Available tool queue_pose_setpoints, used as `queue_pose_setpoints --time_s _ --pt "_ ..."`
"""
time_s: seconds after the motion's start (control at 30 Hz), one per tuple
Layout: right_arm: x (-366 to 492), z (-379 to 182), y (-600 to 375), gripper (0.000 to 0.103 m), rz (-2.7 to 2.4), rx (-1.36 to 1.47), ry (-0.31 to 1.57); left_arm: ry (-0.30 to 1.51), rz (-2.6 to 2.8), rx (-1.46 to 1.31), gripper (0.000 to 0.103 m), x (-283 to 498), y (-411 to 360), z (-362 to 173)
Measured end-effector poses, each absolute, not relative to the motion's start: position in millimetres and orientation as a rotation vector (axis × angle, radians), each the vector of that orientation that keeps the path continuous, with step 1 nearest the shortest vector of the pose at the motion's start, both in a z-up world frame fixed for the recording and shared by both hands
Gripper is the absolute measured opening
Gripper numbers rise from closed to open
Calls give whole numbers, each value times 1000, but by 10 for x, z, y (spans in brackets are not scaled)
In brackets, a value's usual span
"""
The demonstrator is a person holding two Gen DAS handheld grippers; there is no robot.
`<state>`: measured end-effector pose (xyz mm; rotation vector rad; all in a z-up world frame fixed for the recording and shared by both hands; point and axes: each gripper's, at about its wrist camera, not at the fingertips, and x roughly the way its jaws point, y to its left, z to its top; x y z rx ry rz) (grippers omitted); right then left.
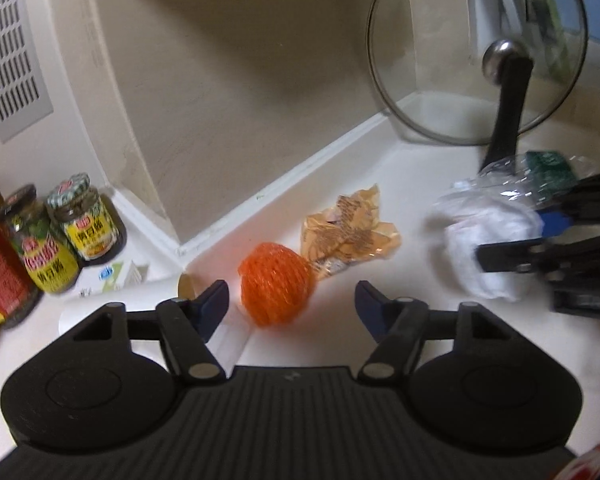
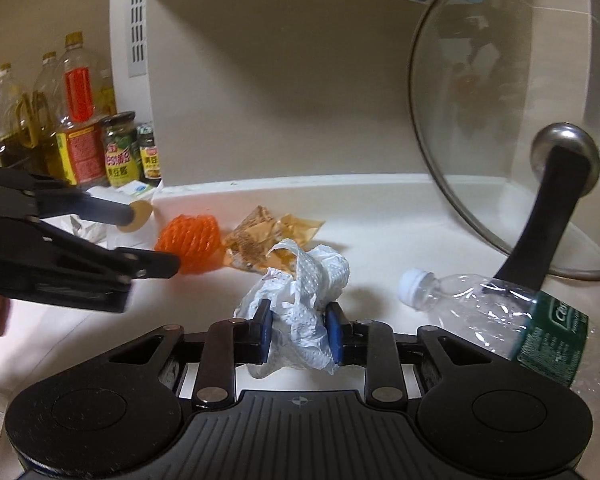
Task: Collect trash
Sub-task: 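Grasp the orange mesh bag with the left gripper while the right gripper grasps the white plastic bag, then lift the mesh bag and plastic bag and carry both over the wastebasket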
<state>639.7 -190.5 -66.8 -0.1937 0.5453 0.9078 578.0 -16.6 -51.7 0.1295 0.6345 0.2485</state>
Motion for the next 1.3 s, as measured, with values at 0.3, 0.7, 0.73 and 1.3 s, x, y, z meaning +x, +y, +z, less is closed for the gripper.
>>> queue_pose_setpoints --time_s 0.3,0.7,0.73,1.3 --pt "6409 -691 -2031 28 875 -146 564 709 286 278 41 6058 -150 -716" --pt "6324 -748 -2094 28 840 -134 586 682 250 194 27 5849 -162 -549" --pt "6303 -743 -2105 28 835 -132 588 681 243 165 27 5810 -156 -520" --pt "5340 -525 -2136 28 791 -74 621 677 210 -50 26 4661 -221 -280"
